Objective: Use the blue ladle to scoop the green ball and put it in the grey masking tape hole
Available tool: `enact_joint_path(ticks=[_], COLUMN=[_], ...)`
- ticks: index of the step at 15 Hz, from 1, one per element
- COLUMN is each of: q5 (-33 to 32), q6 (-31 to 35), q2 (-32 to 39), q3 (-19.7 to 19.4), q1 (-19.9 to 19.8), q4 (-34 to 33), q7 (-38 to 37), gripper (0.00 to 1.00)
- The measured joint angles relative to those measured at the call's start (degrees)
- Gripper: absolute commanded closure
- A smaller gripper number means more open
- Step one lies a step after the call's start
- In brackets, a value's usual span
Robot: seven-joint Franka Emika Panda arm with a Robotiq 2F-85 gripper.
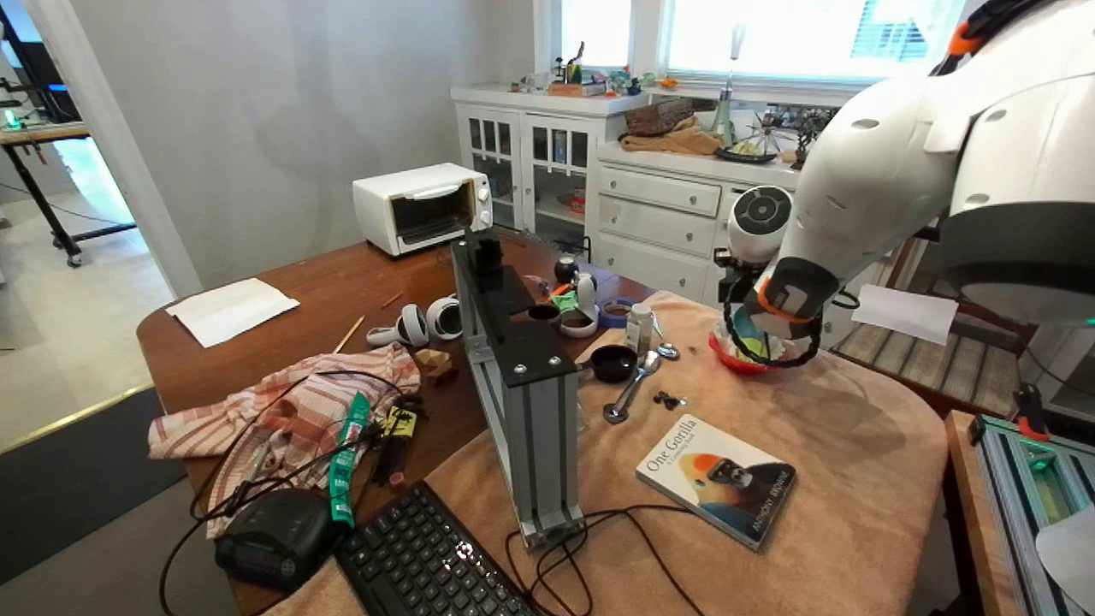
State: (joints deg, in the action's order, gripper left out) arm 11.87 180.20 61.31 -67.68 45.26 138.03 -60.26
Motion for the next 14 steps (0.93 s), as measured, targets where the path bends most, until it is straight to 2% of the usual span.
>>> enact_joint_path(ticks=[6,14], q5=[2.0,3.4], q6=[1.0,2.3], q2=[3.6,3.6], q3=[1.8,4.9], q1=[1.2,1.4], q4=[-0.3,-0.6], q7=[2.3,6.6], gripper=[0.65,0.65])
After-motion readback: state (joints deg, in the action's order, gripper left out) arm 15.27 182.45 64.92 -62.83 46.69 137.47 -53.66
